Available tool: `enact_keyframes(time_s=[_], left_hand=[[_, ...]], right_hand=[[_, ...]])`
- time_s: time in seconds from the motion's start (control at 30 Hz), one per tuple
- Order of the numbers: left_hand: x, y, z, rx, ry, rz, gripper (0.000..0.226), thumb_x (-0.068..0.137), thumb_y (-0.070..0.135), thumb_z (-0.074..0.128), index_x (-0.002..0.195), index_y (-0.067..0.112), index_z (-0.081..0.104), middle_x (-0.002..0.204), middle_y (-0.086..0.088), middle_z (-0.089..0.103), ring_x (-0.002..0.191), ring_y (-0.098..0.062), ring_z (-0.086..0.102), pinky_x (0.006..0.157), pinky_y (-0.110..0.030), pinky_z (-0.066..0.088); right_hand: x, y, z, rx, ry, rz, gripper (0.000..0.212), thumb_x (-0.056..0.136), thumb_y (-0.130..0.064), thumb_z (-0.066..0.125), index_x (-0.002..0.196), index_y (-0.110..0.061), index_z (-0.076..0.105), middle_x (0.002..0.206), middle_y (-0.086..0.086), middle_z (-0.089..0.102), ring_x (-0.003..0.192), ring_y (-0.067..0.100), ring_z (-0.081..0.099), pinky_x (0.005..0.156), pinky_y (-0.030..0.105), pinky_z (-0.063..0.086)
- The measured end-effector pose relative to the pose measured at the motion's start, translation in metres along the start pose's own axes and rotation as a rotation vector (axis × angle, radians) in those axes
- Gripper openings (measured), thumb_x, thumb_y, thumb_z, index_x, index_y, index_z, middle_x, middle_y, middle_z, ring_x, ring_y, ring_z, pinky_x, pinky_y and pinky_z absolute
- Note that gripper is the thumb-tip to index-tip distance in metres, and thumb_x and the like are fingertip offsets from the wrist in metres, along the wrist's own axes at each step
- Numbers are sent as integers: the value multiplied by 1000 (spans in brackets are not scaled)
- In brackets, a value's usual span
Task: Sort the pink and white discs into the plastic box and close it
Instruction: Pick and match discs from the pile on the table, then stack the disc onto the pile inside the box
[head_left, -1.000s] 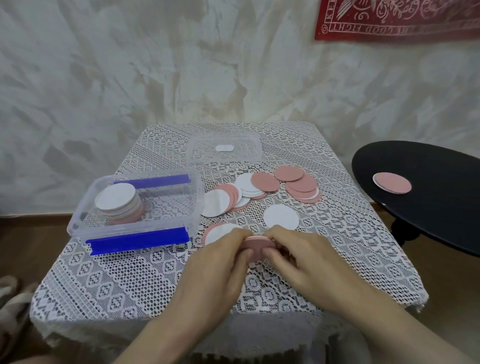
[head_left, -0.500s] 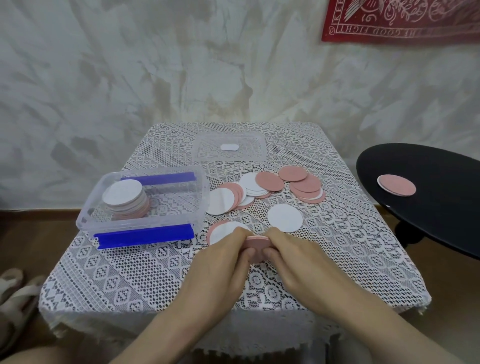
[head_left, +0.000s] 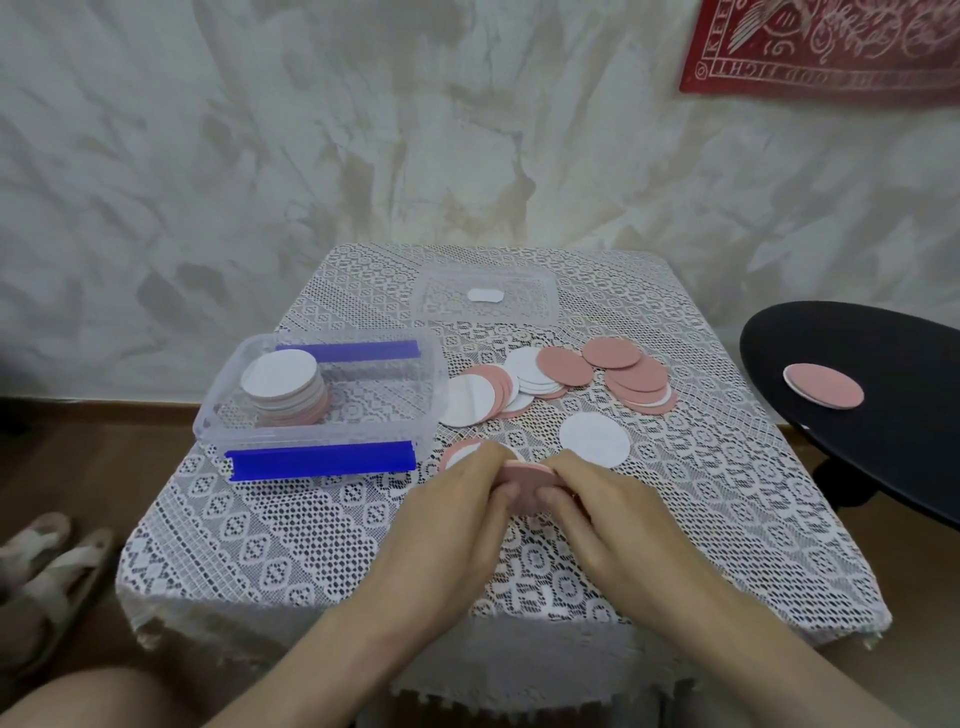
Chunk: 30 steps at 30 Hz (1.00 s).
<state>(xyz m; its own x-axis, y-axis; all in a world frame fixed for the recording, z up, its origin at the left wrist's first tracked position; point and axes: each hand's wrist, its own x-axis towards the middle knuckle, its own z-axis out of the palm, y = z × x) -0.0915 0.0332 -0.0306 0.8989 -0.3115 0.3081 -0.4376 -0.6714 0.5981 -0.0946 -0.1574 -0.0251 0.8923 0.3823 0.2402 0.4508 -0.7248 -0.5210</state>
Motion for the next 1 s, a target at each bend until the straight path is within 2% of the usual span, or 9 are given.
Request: enact_keyframes(time_s=[0.1, 0.2, 0.37, 0.43, 0.5, 0.6, 0.77, 0.9, 1.0], left_hand=[[2, 0, -18, -70, 61, -16, 6, 101, 33, 49, 96, 33, 46, 72, 13, 56, 66, -8, 54, 55, -28, 36], [4, -5, -38, -145, 120, -44, 3, 101, 34, 51, 99, 34, 49, 74, 10, 60, 67, -11, 55, 58, -34, 43], [6, -27, -73, -190, 205, -89, 1, 100, 33, 53, 99, 32, 54, 81, 10, 63, 73, -14, 59, 65, -43, 49], [8, -39, -87, -200, 234, -125, 3, 100, 31, 54, 101, 33, 57, 86, 14, 64, 77, -11, 60, 67, -39, 50], [11, -53, -101, -197, 263, -163, 7, 99, 30, 56, 102, 35, 58, 89, 19, 64, 78, -8, 60, 68, -34, 50], [12, -74, -122, -176, 305, -215, 9, 98, 33, 58, 105, 36, 62, 81, 17, 64, 67, -5, 54, 63, -30, 42], [18, -100, -151, -61, 329, -306, 15, 95, 35, 60, 109, 36, 65, 76, 14, 62, 59, 0, 52, 59, -31, 37], [15, -121, -167, 46, 383, -398, 26, 94, 38, 60, 119, 41, 65, 92, 20, 66, 64, -2, 51, 65, -32, 39], [9, -135, -168, 138, 384, -431, 36, 95, 43, 58, 130, 37, 62, 108, 18, 63, 75, -5, 49, 75, -33, 42]], right_hand=[[14, -10, -4, 77, 65, -16, 8, 104, -38, 49, 102, -34, 55, 75, -17, 57, 73, 7, 55, 57, 22, 37], [32, -23, -6, 163, 110, -28, 14, 101, -41, 52, 110, -35, 62, 80, -18, 63, 77, 7, 59, 63, 24, 43], [69, -49, -2, 292, 68, -71, 11, 102, -31, 56, 103, -35, 65, 85, -20, 67, 79, 9, 64, 67, 32, 51], [85, -60, 5, 336, 56, -82, 13, 101, -29, 57, 104, -38, 66, 85, -22, 67, 77, 8, 66, 65, 28, 50], [102, -71, 13, 354, 55, -86, 14, 101, -29, 59, 109, -38, 65, 86, -18, 67, 73, 10, 66, 66, 29, 51], [130, -87, 26, 367, 40, -88, 15, 100, -27, 61, 110, -38, 62, 83, -12, 65, 68, 13, 65, 67, 36, 52], [174, -105, 44, 431, -24, -24, 11, 98, -23, 62, 106, -31, 64, 78, -3, 67, 68, 17, 65, 61, 34, 48], [201, -110, 58, 481, -68, 46, 16, 98, -12, 60, 104, -27, 62, 71, 0, 66, 59, 11, 63, 55, 36, 48], [213, -107, 69, 444, -124, 104, 20, 99, -14, 61, 103, -33, 58, 67, 1, 65, 58, 15, 62, 54, 38, 48]])
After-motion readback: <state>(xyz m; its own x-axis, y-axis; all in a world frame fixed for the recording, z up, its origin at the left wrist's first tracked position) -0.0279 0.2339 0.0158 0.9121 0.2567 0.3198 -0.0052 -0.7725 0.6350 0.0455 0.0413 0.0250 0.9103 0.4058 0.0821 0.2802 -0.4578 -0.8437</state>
